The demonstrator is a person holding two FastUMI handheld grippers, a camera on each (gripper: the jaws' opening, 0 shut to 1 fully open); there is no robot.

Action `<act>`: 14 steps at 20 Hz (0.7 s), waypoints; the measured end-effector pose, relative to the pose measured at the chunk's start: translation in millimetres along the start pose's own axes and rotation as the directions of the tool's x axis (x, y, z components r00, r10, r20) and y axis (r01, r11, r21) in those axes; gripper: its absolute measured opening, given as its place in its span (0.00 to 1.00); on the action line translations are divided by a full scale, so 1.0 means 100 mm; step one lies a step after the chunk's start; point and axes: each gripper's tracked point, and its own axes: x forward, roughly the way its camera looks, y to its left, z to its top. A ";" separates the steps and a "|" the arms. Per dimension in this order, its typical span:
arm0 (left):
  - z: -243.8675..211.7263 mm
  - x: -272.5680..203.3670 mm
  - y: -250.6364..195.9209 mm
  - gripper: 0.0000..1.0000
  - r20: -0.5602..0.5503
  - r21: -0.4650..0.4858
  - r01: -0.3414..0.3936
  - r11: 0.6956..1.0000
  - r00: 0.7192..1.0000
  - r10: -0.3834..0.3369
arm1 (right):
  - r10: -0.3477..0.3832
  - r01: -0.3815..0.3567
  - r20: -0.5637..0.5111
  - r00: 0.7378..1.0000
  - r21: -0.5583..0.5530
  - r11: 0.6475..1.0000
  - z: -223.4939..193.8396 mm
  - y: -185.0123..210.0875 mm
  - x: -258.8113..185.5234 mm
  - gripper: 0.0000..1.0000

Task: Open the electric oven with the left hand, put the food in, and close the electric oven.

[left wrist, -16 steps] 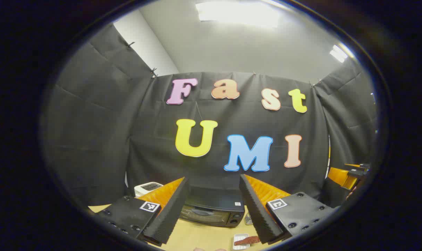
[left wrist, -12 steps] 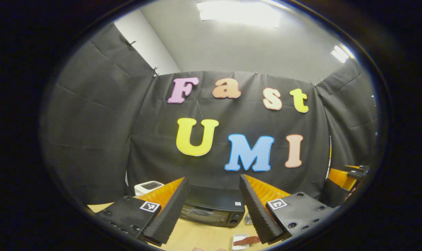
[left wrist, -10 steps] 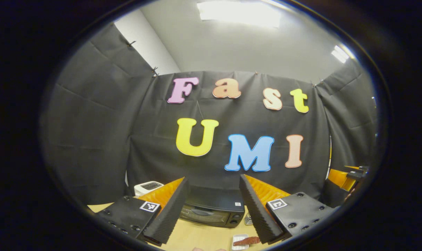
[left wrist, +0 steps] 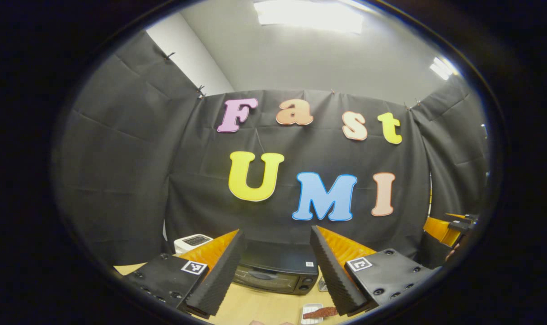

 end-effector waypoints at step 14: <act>-0.37 0.26 -0.13 1.00 -0.076 0.009 0.014 1.000 0.997 -0.013 | 0.054 -0.054 -0.029 0.998 0.007 0.999 -0.18 -0.12 0.15 0.97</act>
